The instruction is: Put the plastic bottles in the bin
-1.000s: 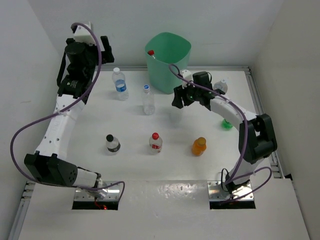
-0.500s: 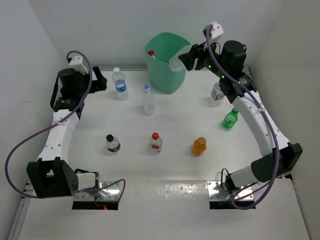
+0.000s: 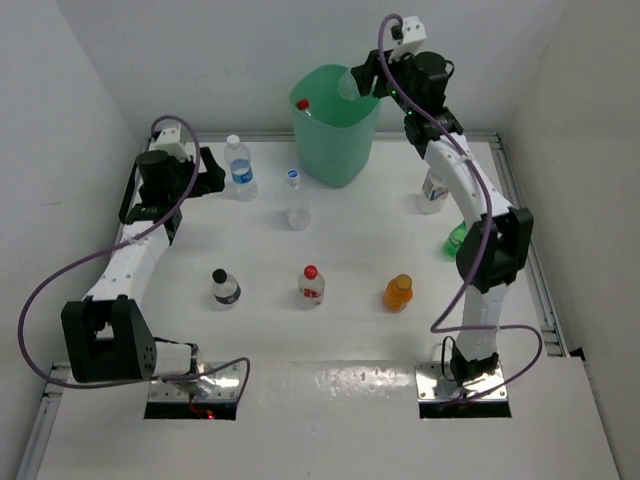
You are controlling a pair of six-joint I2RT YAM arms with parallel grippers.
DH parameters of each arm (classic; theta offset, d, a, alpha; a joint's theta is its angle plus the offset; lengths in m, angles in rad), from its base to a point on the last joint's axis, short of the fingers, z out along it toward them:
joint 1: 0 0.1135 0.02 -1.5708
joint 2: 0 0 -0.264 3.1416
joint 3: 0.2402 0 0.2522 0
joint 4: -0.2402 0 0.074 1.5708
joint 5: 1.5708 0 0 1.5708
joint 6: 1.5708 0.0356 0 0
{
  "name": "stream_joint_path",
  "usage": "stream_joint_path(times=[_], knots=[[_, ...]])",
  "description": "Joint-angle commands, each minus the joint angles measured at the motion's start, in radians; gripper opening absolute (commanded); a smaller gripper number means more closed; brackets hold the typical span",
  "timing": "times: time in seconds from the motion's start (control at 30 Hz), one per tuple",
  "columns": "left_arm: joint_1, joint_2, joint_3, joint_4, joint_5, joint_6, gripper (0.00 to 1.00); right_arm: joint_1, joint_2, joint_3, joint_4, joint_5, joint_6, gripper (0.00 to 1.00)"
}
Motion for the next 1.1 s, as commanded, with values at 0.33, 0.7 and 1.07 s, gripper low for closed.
stream_joint_path(times=[0.33,0.7,1.07], knots=[[-0.050,0.272,0.174,0.183,0.180,0.124,1.00,-0.027,0.037,0.039,-0.062,-0.112,0.107,1.00],[-0.100,0.487,0.352,0.205,0.093,0.178,1.00,-0.111,-0.211,-0.080,-0.159,-0.262,0.164,1.00],[-0.100,0.588,0.434,0.197,0.148,0.138,0.73,-0.352,-0.489,-0.380,-0.367,-0.284,0.025,1.00]])
